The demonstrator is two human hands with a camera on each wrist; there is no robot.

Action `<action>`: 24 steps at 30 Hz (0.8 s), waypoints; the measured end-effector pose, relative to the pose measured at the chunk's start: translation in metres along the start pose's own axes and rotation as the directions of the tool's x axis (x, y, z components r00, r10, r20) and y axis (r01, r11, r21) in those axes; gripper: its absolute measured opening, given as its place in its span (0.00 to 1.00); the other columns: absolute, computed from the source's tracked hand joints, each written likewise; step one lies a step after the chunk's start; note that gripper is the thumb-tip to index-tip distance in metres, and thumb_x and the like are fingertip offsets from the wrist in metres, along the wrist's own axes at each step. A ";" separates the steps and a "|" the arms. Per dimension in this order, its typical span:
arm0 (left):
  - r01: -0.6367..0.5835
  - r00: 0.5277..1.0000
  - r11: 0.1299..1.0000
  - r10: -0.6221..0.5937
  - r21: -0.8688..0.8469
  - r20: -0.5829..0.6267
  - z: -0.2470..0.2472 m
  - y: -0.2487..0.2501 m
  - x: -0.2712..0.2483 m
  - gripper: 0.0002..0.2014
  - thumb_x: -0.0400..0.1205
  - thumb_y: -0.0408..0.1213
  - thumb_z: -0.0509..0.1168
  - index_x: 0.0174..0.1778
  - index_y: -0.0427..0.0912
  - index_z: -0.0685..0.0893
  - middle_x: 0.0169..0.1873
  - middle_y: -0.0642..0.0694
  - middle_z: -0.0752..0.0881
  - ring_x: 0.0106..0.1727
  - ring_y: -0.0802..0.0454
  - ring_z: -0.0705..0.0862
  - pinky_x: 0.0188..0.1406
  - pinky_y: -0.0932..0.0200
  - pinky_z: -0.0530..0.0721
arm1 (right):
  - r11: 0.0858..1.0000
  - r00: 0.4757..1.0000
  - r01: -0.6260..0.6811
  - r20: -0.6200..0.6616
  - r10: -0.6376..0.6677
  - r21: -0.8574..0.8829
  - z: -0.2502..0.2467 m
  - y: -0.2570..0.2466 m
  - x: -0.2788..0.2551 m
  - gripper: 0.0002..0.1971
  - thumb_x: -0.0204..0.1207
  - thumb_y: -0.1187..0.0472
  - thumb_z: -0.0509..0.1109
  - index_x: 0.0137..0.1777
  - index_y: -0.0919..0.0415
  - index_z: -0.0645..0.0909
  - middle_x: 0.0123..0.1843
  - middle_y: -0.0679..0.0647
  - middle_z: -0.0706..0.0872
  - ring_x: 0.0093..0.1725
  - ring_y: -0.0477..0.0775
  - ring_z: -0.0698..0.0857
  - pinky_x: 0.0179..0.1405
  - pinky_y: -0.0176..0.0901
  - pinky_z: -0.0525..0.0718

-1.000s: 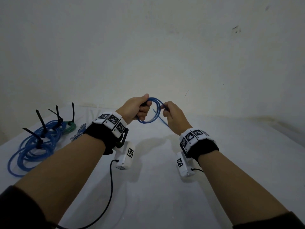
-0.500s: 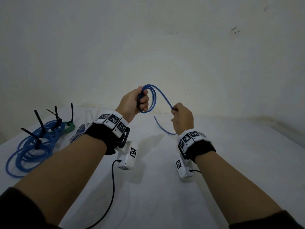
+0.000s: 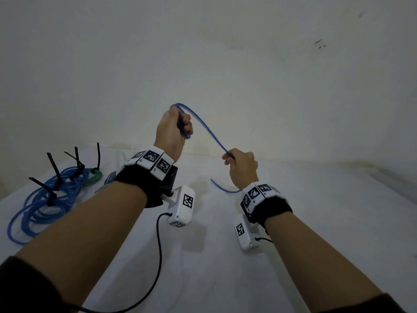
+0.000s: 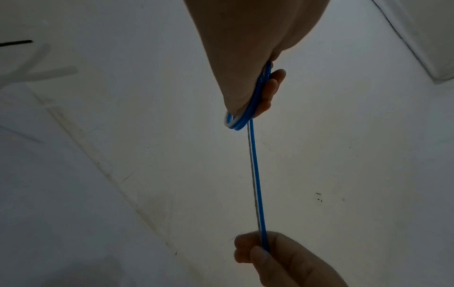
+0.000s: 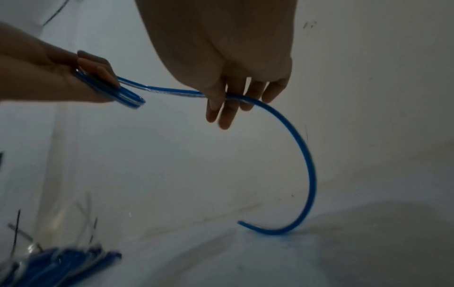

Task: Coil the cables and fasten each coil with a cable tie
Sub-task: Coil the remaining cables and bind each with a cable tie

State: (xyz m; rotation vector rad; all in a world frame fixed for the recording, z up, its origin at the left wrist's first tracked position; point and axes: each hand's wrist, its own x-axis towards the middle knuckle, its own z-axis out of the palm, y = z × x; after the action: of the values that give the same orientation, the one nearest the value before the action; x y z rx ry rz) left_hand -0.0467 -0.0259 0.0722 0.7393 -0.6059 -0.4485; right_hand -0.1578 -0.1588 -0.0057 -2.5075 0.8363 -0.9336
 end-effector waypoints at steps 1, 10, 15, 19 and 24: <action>-0.006 1.000 1.000 0.006 0.000 -0.020 -0.002 0.002 0.001 0.16 0.89 0.39 0.44 0.36 0.43 0.64 0.28 0.48 0.71 0.20 0.56 0.70 0.26 0.62 0.70 | 0.994 1.000 0.018 -0.013 -0.019 -0.103 0.000 0.003 -0.002 0.14 0.85 0.61 0.55 0.57 0.54 0.82 0.54 0.53 0.84 0.59 0.61 0.74 0.50 0.47 0.69; 0.125 0.984 0.963 -0.150 0.237 0.093 -0.002 -0.010 -0.009 0.18 0.89 0.44 0.46 0.34 0.44 0.69 0.18 0.54 0.70 0.21 0.57 0.65 0.26 0.62 0.67 | 0.987 0.982 -0.082 -0.159 0.103 0.138 -0.007 0.000 -0.001 0.09 0.81 0.69 0.58 0.59 0.63 0.74 0.51 0.57 0.87 0.42 0.53 0.81 0.37 0.41 0.73; 0.163 0.955 0.947 -0.222 0.276 0.197 -0.002 -0.009 -0.014 0.19 0.88 0.48 0.48 0.36 0.44 0.71 0.21 0.53 0.67 0.21 0.57 0.65 0.23 0.65 0.71 | 0.984 0.978 -0.124 -0.149 0.143 0.131 -0.003 0.011 0.007 0.04 0.80 0.71 0.60 0.49 0.68 0.76 0.46 0.64 0.86 0.39 0.67 0.83 0.37 0.54 0.84; 0.107 0.961 0.976 -0.150 0.187 0.233 0.002 -0.009 -0.011 0.18 0.89 0.44 0.45 0.37 0.43 0.70 0.20 0.53 0.70 0.21 0.57 0.67 0.26 0.64 0.69 | 0.997 0.995 -0.082 -0.052 0.081 -0.013 0.004 0.015 0.008 0.10 0.81 0.71 0.58 0.55 0.68 0.81 0.49 0.66 0.84 0.46 0.65 0.81 0.38 0.46 0.73; -0.086 0.981 0.897 -0.001 0.433 0.195 0.005 -0.017 -0.007 0.15 0.89 0.41 0.45 0.39 0.43 0.70 0.28 0.49 0.73 0.26 0.57 0.70 0.32 0.64 0.71 | 0.990 0.991 0.128 0.038 -0.125 -0.058 0.018 0.010 0.001 0.14 0.77 0.76 0.57 0.52 0.67 0.84 0.48 0.67 0.84 0.48 0.68 0.81 0.46 0.52 0.75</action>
State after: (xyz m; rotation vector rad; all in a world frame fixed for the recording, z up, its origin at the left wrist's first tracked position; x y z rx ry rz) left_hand -0.0579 -0.0350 0.0602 1.1209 -0.9204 -0.3449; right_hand -0.1491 -0.1658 -0.0230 -2.6469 0.7115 -0.9144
